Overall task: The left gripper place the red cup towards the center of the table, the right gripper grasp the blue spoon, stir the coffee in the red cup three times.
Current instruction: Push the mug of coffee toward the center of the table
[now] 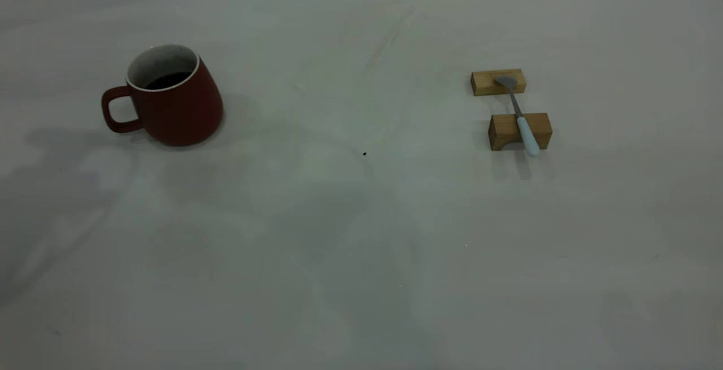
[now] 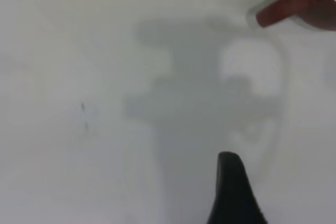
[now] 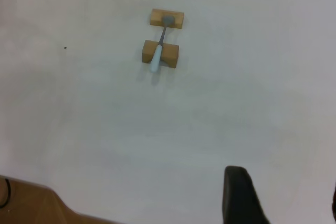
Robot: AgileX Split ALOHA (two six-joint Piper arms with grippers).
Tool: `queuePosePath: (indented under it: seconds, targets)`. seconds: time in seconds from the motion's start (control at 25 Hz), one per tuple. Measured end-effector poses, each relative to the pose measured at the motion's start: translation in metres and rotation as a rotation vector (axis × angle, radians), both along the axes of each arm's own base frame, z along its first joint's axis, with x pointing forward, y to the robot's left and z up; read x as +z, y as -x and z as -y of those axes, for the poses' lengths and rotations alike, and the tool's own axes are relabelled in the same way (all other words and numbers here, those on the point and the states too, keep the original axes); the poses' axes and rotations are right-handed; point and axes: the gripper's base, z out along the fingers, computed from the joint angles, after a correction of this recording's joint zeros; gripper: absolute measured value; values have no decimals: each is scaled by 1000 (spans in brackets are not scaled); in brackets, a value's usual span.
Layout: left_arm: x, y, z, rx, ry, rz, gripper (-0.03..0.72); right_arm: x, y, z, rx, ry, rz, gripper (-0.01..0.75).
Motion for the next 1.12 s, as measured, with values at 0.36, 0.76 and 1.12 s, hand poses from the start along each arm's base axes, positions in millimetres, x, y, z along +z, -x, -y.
queuePosePath:
  seconds: [0.36, 0.76, 1.12]
  targets:
    - [-54, -59, 15, -416, -105, -79, 551, 0, 0, 0, 0, 0, 0, 452]
    - [-108, -88, 32, -639, -140, -164, 551, 0, 0, 0, 0, 0, 0, 452]
    - [-140, -90, 36, -716, -145, -182, 551, 0, 0, 0, 0, 0, 0, 452]
